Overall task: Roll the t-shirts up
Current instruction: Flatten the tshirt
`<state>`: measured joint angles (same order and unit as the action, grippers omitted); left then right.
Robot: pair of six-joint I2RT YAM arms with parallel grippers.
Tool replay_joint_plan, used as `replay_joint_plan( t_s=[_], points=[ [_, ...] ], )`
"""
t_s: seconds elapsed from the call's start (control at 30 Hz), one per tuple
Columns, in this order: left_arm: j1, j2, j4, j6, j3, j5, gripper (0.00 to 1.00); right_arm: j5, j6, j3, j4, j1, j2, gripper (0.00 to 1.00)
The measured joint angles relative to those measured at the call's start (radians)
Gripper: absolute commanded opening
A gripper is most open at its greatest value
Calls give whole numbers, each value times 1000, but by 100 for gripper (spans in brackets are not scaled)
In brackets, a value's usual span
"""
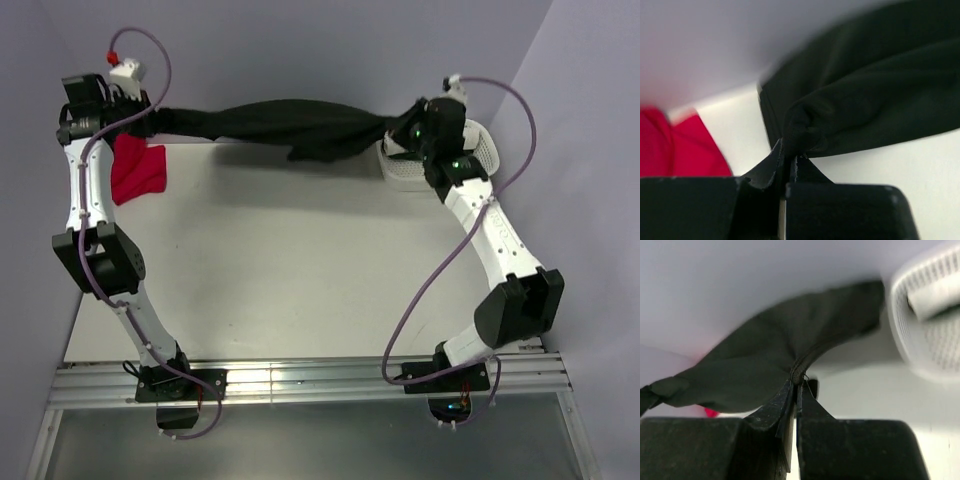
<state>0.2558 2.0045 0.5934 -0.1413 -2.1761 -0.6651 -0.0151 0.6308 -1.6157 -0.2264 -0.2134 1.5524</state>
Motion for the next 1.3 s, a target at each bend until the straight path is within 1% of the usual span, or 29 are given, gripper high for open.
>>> replay_joint_plan(
  t_s=[0.1, 0.2, 0.33, 0.4, 0.53, 0.57, 0.63, 0.67, 0.73, 0.77, 0.8, 0.83, 0.87, 0.97, 1.1, 1.3],
  points=[
    [3, -46, 98, -126, 169, 8, 0, 2, 61, 237, 37, 0, -81, 0],
    [5, -46, 189, -246, 337, 31, 0, 5, 114, 432, 43, -1, -98, 0],
    [5, -19, 288, -375, 578, 85, 0, 12, 157, 610, 29, -2, -92, 0],
    [5, 13, 326, -412, 637, 104, 0, 14, 166, 640, 16, -3, -73, 0],
    [6, 87, 364, -450, 636, 113, 8, 16, 166, 581, 14, -5, 39, 0],
    [6, 101, 365, -455, 628, 113, 13, 15, 164, 557, 14, -5, 73, 0],
    [6, 112, 366, -465, 620, 111, 18, 16, 160, 516, 18, -5, 139, 1],
    [6, 112, 367, -469, 619, 110, 23, 16, 158, 495, 18, -5, 171, 6],
    [6, 112, 367, -474, 616, 107, 31, 16, 155, 457, 14, -5, 225, 14],
    [6, 112, 366, -477, 616, 104, 37, 16, 155, 443, 13, -5, 245, 27],
    [6, 111, 367, -478, 616, 101, 40, 15, 154, 433, 14, -5, 259, 34],
    [6, 109, 370, -478, 616, 95, 43, 13, 153, 431, 14, -5, 262, 44],
    [6, 105, 373, -479, 616, 94, 48, 11, 155, 431, 11, -5, 262, 48],
    [6, 84, 370, -480, 618, 94, 55, -2, 148, 432, 3, -5, 252, 56],
    [12, 29, 367, -480, 624, 99, 62, -35, 145, 473, -10, -6, 175, 58],
    [40, -45, 375, -480, 632, 114, 64, -52, 147, 594, 15, -12, -28, 57]
  ],
)
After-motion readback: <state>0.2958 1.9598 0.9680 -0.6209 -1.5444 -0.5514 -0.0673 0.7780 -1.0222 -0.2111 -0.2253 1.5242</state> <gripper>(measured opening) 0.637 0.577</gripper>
